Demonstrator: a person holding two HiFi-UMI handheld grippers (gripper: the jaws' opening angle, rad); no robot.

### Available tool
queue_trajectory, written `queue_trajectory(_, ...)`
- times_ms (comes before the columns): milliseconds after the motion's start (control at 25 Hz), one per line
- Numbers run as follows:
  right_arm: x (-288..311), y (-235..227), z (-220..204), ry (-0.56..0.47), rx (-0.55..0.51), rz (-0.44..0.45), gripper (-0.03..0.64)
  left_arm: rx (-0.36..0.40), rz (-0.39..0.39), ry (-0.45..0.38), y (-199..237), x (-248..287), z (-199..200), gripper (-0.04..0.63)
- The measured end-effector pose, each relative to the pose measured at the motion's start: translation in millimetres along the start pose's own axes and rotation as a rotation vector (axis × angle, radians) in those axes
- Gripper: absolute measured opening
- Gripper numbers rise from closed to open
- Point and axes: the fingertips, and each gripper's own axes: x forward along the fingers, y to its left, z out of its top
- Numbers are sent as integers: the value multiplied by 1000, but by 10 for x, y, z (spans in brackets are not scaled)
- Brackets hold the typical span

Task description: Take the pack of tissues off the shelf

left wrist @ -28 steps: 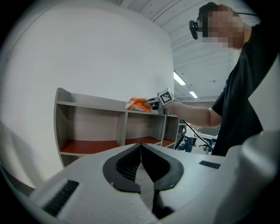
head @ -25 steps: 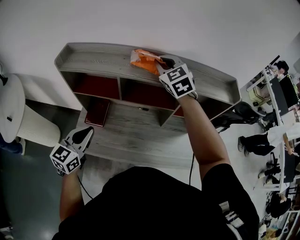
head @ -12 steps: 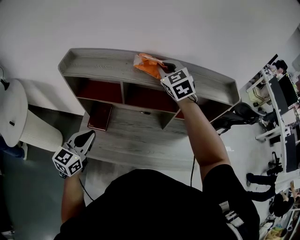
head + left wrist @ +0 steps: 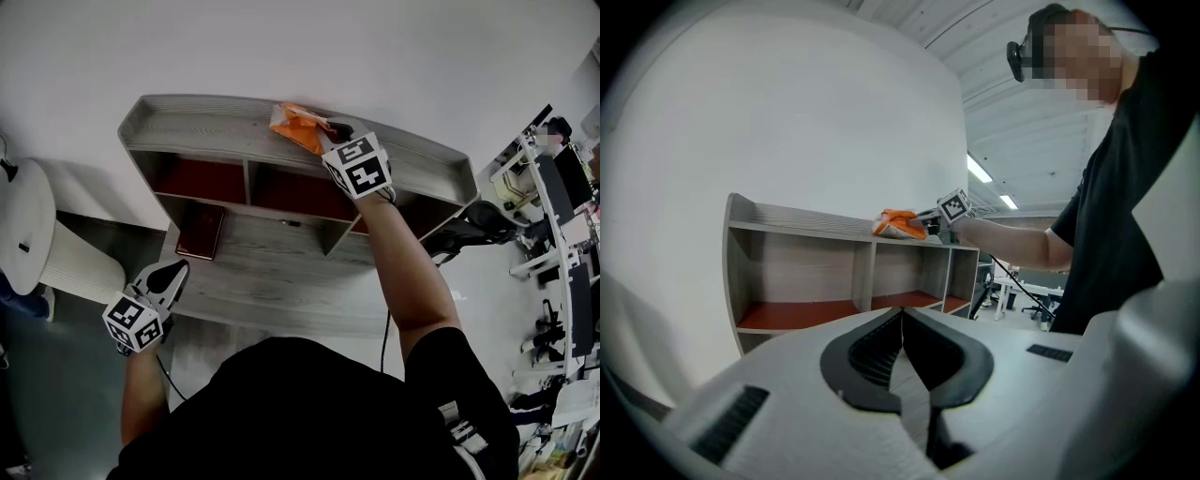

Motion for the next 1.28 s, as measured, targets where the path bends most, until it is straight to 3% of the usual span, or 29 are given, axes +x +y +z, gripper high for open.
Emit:
queue_trajectory(600, -379, 63, 5, 25, 12, -53, 15, 17, -50, -12, -25, -95, 36, 18)
queue_trajectory(1280, -1224, 92, -337, 84, 83, -164, 15, 56, -201, 5, -208, 21, 88, 18)
